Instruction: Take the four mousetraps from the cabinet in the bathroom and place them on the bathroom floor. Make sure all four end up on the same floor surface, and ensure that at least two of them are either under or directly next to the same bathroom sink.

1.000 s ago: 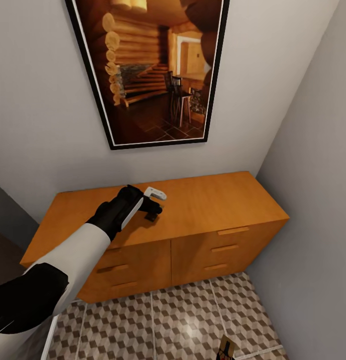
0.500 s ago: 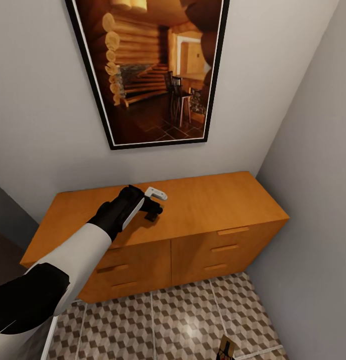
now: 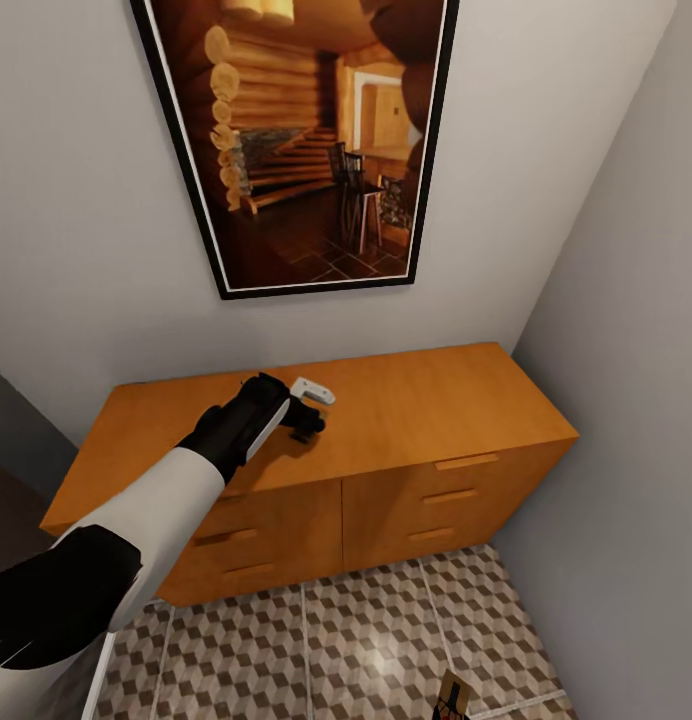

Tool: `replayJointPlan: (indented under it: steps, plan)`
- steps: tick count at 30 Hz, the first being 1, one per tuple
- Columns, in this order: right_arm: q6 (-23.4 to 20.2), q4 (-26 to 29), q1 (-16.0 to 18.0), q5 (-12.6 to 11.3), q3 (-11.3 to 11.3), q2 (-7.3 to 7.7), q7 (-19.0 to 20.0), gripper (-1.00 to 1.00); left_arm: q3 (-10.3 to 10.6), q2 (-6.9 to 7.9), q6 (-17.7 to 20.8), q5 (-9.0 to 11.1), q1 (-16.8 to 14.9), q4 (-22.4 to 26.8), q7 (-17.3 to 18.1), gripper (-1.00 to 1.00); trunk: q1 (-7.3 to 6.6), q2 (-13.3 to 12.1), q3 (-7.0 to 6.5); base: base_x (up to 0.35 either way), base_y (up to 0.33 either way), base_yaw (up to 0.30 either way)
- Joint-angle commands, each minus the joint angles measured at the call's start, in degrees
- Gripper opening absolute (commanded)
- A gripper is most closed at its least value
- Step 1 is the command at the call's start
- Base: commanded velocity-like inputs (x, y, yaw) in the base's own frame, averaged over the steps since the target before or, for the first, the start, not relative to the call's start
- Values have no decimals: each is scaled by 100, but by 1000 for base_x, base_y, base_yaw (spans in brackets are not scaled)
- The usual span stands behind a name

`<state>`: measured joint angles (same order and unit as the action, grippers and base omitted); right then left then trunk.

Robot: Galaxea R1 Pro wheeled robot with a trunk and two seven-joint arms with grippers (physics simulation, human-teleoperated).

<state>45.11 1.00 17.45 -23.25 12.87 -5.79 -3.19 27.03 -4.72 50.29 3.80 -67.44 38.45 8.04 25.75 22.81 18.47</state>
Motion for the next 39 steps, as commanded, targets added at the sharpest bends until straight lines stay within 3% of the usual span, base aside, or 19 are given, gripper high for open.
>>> replayJointPlan:
  steps: [1, 39]
  plan:
    - [15, -4, 4, -22, 49, -1, -33, -100, 24, -2, 25, 27, -6, -6, -13, 100, 3, 10, 10, 0, 0, 0]
    - [15, -4, 4, -22, 49, -1, -33, -100, 57, -62, 25, -28, -6, -162, -13, 100, 3, 10, 10, 0, 0, 0]
